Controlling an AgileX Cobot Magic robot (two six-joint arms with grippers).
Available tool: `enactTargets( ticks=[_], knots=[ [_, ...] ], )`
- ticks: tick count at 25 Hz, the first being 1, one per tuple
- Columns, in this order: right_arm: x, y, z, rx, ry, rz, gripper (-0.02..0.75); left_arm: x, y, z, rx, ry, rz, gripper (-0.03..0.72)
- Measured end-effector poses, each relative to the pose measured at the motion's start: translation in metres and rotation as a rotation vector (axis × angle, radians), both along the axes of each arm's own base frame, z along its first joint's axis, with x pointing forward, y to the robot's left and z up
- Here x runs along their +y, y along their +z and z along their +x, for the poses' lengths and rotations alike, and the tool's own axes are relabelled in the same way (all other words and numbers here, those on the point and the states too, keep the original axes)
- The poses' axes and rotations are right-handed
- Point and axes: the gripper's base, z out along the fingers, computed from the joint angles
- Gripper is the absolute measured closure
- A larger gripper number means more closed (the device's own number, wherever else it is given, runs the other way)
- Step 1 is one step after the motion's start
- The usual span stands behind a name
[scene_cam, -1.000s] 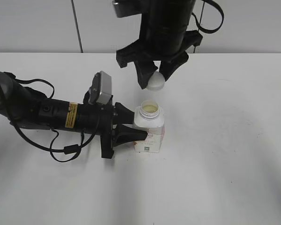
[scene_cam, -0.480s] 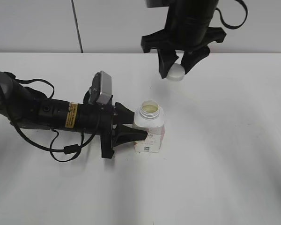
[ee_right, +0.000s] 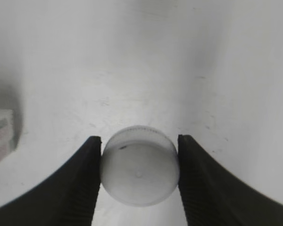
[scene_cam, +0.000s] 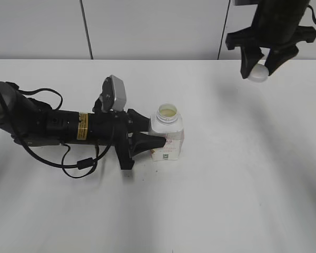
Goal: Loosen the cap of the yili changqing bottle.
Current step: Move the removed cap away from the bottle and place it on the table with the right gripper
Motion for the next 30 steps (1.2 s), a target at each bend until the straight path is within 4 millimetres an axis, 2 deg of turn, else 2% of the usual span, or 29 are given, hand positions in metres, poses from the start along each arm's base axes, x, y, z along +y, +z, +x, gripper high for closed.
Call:
enactTargets(
  ticks=[3,6,15,19,22,26,28,30],
  knots=[
    [-0.022,-0.013,0.001,0.047,-0.043,-0.019,0.349,0.0,0.0,0.003,-0.006,0.031,-0.004,0.385],
    [-0.036,-0.029,-0.001,0.085,-0.065,-0.03,0.349,0.001,0.001,0.005,-0.029,0.053,-0.005,0.385],
    [-0.037,-0.113,0.009,0.136,-0.047,-0.045,0.35,0.001,0.001,0.009,-0.039,0.088,-0.007,0.385],
    [-0.036,-0.137,0.014,0.147,-0.046,-0.048,0.35,0.001,0.001,0.009,-0.039,0.089,-0.007,0.385],
    [-0.035,-0.149,0.016,0.147,-0.038,-0.041,0.35,0.001,0.001,0.009,-0.04,0.089,-0.007,0.385],
    [-0.03,-0.152,0.016,0.158,0.018,0.006,0.346,0.001,0.001,0.009,-0.04,0.089,-0.007,0.385],
    [-0.026,-0.152,0.015,0.161,0.044,0.041,0.309,0.001,0.001,0.009,-0.04,0.088,-0.007,0.385],
    [-0.024,-0.151,0.015,0.162,0.06,0.067,0.24,0.001,0.001,0.009,-0.04,0.088,-0.007,0.385]
  ],
)
